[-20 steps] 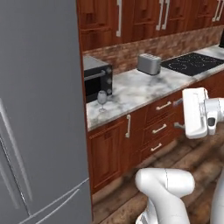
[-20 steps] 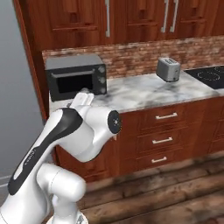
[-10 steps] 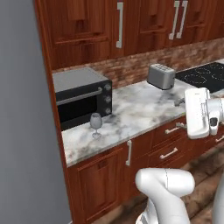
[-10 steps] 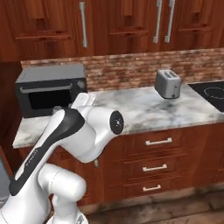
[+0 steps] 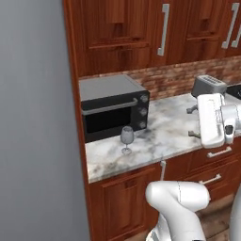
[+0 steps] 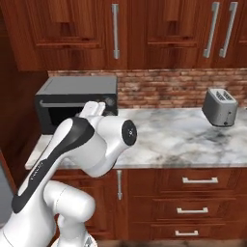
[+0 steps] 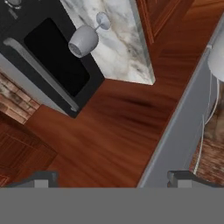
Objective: Retrieve the wine glasses from the counter and place one next to each plate.
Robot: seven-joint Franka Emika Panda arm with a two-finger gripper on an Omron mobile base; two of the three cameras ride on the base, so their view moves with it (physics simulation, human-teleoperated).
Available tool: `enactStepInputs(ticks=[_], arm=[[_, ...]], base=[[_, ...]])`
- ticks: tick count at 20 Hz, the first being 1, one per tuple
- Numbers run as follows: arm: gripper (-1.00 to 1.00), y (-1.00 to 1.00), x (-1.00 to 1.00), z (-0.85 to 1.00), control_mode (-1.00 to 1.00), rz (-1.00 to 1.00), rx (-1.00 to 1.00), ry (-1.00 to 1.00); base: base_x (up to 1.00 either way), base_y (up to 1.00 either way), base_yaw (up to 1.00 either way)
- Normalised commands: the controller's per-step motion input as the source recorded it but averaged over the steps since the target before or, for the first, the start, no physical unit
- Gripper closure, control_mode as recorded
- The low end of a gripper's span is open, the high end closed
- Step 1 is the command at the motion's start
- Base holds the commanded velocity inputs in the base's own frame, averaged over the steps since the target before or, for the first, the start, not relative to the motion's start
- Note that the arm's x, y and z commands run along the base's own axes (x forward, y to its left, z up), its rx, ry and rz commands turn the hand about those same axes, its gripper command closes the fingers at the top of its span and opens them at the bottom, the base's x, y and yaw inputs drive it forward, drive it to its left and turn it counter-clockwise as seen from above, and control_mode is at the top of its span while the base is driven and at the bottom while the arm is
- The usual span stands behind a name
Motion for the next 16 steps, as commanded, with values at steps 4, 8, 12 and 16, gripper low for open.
enactStepInputs(ticks=[4, 8, 12, 16], arm=[[-1.00, 0.00, 0.00, 0.00, 1.00, 0.00, 0.00, 0.00], [-1.00, 0.00, 0.00, 0.00, 1.00, 0.00, 0.00, 0.00], [-1.00, 0.00, 0.00, 0.00, 1.00, 0.00, 0.00, 0.00], [-1.00, 0.00, 0.00, 0.00, 1.00, 0.00, 0.00, 0.00]], base=[[-0.26, -0.18, 0.15], [-0.37, 0.00, 0.23], [-0.32, -0.09, 0.27], [0.33, -0.04, 0.08]])
